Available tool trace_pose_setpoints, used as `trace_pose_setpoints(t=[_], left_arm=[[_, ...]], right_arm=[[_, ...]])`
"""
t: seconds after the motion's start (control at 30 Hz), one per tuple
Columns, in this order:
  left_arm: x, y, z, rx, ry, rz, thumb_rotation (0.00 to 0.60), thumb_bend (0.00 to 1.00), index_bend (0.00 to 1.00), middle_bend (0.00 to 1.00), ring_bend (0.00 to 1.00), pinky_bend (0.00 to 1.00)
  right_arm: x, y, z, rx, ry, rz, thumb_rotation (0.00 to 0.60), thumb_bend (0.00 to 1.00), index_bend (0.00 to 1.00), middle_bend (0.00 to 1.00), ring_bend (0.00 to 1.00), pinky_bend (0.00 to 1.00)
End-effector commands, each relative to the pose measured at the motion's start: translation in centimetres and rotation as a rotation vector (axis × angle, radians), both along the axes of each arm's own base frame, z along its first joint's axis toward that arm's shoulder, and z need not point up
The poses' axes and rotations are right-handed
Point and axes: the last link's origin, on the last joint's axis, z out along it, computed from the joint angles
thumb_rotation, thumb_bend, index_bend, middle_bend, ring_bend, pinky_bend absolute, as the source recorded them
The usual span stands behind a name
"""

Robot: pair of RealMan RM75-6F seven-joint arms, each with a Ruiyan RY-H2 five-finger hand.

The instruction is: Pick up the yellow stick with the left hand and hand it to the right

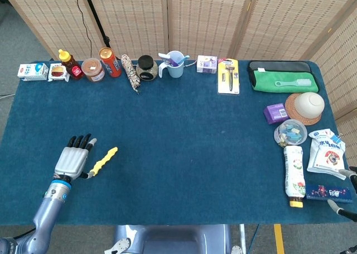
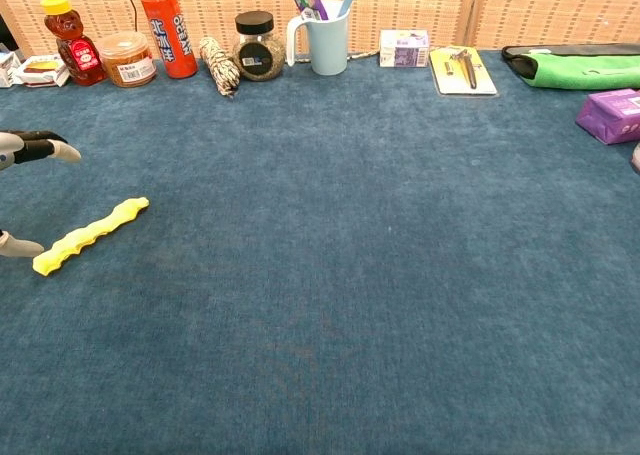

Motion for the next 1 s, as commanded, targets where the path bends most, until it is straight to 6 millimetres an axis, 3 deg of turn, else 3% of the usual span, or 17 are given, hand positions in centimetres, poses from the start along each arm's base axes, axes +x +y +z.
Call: trace_pose_setpoints(t=[0.03, 0.37, 1.0], left_arm=[[0.3, -0.7, 0.3, -0.011, -0.049, 0.032, 0.467, 0.21, 0.23, 0.0, 0.0, 0.05], [0.3, -1.4, -0.7, 0.025, -0.003, 0.066, 0.503, 0.4, 0.45, 0.0, 0.0, 0.05], [-0.2, -1.7, -1.7, 0.058, 0.055, 0.114, 0.514, 0.37, 0.41, 0.0, 0.0, 0.05]], right_arm=[[0.0, 0.0, 0.0, 0.0, -0.001, 0.001, 0.6, 0.16, 0.27, 0.2, 0.24, 0.24], [-0.4, 0.2, 0.2, -0.009, -0.006, -0.009, 0.6, 0.16, 0.27, 0.2, 0.24, 0.24], [-0.8, 0.5, 0.2, -0.013, -0.017, -0.009, 0.6, 0.16, 0.27, 0.2, 0.24, 0.24]])
